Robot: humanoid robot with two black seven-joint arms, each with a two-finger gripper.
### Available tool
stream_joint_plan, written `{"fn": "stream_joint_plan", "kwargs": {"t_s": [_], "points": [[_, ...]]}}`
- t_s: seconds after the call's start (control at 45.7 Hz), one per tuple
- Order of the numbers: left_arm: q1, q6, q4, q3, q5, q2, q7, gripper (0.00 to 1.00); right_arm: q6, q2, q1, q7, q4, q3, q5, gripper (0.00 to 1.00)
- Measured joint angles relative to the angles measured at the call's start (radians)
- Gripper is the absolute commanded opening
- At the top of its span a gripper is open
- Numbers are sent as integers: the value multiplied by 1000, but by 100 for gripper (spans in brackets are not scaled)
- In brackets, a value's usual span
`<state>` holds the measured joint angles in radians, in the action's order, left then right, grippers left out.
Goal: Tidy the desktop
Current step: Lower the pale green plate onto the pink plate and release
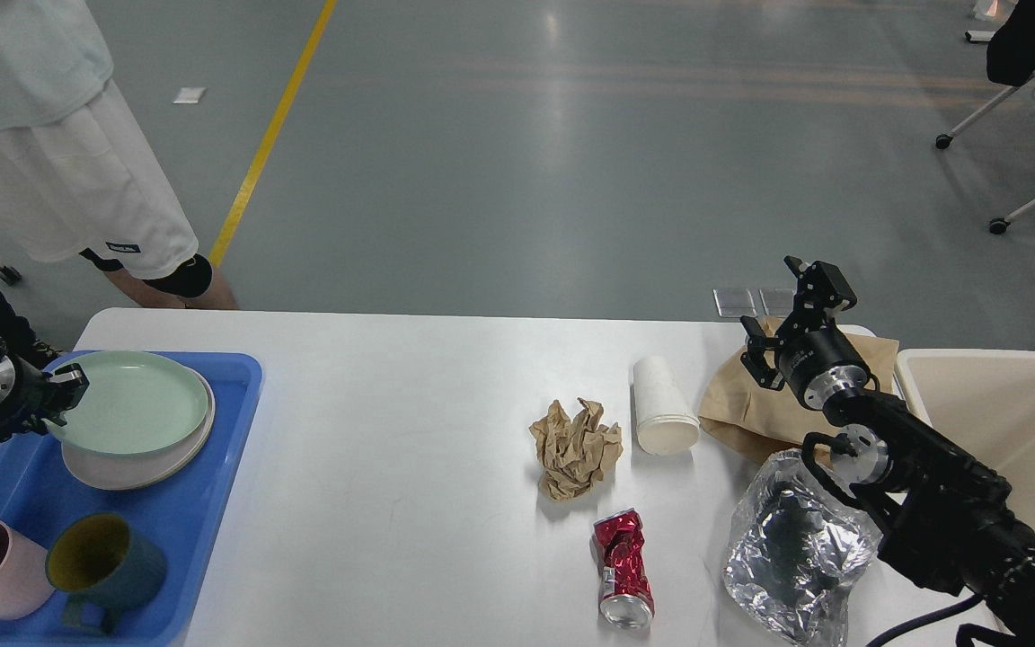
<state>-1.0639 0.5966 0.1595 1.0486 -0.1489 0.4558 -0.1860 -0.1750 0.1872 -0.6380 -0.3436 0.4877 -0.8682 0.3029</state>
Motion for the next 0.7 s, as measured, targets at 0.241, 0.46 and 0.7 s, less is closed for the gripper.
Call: {"fn": "stream_joint_plan", "kwargs": {"t_s": [0.241, 0.46, 0.7], "points": [[34, -165, 0, -109, 0, -15, 3, 93, 0, 0, 0, 0, 0, 0, 0, 100], [39, -169, 2, -118, 1, -13, 1, 96, 0, 0, 1, 0, 0, 0, 0, 100], [48, -174, 2, -219, -6, -27, 7, 96, 0, 0, 1, 0, 0, 0, 0, 100]]}}
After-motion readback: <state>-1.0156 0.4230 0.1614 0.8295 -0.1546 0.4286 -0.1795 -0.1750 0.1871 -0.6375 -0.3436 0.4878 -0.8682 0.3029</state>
